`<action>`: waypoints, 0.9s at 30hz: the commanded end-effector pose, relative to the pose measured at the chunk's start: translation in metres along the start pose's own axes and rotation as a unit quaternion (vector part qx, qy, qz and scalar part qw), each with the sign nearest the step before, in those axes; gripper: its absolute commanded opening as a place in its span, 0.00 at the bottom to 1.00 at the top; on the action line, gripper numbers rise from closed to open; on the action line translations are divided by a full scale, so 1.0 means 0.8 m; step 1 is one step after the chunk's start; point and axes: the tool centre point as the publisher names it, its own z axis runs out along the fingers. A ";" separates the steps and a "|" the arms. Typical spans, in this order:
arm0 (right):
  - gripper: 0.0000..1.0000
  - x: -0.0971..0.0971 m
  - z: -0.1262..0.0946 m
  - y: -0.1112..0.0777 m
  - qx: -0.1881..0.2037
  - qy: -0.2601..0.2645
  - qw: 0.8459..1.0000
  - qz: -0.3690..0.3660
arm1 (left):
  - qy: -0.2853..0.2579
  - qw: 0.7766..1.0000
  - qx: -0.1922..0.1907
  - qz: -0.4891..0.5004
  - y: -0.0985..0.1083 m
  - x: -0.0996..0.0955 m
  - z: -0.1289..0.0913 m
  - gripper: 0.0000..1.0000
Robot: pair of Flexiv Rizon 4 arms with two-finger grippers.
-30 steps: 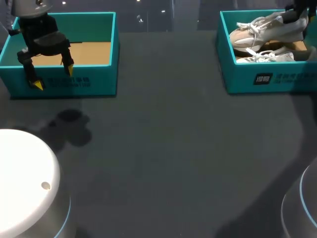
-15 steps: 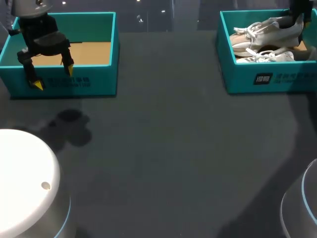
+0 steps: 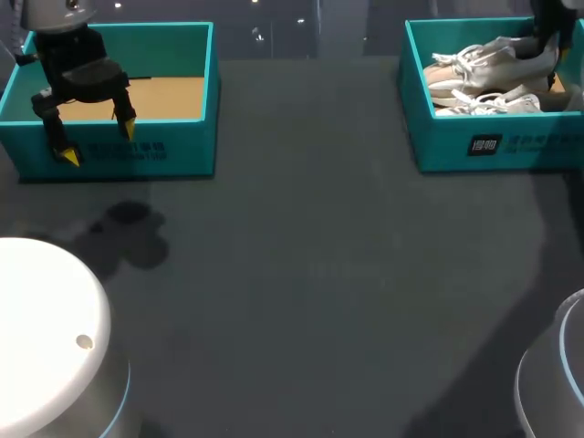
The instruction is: Take the shoe out of the shoebox, open the shoe tongue, remove and reinsert the insole, then place the shoe into the shoebox
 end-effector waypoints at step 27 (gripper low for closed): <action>0.79 -0.001 0.001 -0.007 -0.010 0.027 0.999 -0.023 | -0.001 1.000 -0.002 0.000 0.000 0.002 0.000 1.00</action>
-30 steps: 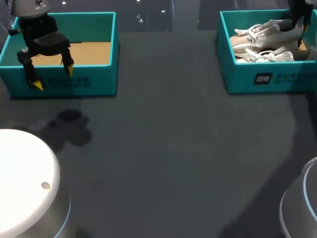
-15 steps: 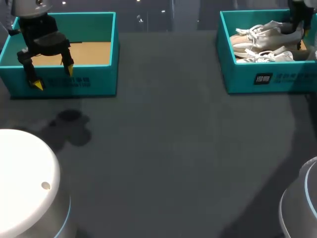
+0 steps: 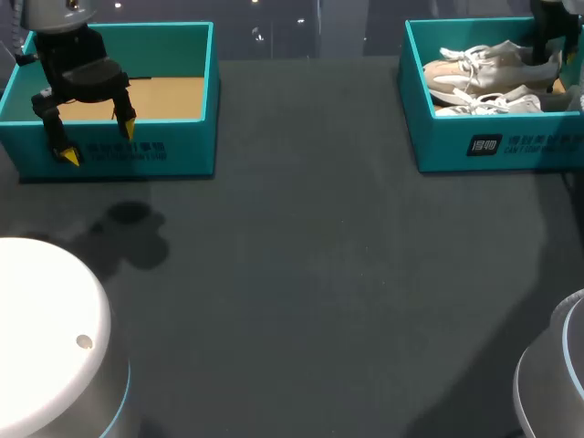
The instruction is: Take the shoe out of the shoebox, open the shoe tongue, remove and reinsert the insole, then place the shoe into the shoebox
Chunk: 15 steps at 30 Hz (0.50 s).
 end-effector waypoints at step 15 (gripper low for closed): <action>1.00 0.014 -0.102 -0.025 -0.033 0.041 0.997 -0.048 | -0.001 1.000 -0.002 0.000 0.000 0.002 0.000 1.00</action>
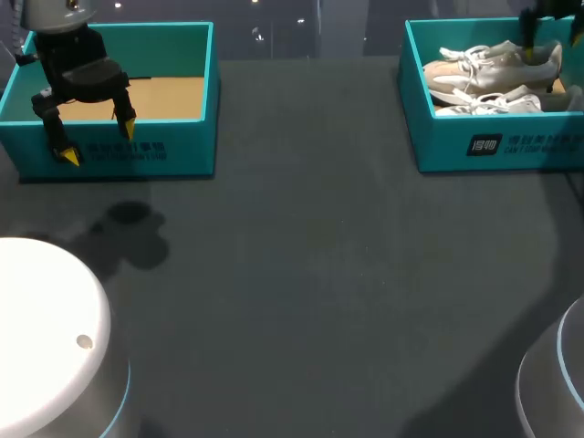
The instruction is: Take the shoe out of the shoebox, open the shoe tongue, remove and reinsert the insole, then place the shoe into the shoebox
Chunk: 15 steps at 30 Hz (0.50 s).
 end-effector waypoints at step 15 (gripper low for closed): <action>1.00 0.053 -0.128 -0.070 -0.023 0.004 0.999 -0.049 | 0.009 0.971 0.042 -0.233 0.009 0.013 -0.032 1.00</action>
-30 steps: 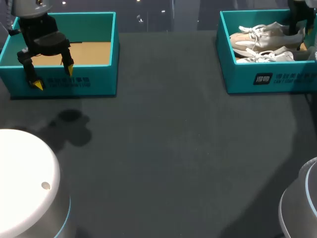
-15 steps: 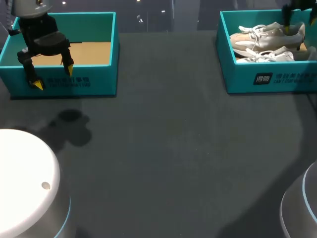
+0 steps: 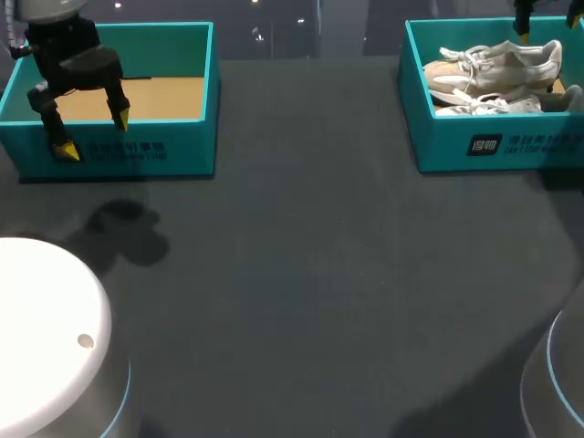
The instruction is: Take the shoe out of the shoebox, open the shoe tongue, remove and reinsert the insole, then place the shoe into the shoebox
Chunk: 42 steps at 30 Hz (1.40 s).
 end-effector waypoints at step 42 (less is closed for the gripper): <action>1.00 0.080 -0.099 -0.153 0.063 0.025 0.990 0.126 | -0.095 0.515 0.026 -0.852 0.152 0.043 -0.064 1.00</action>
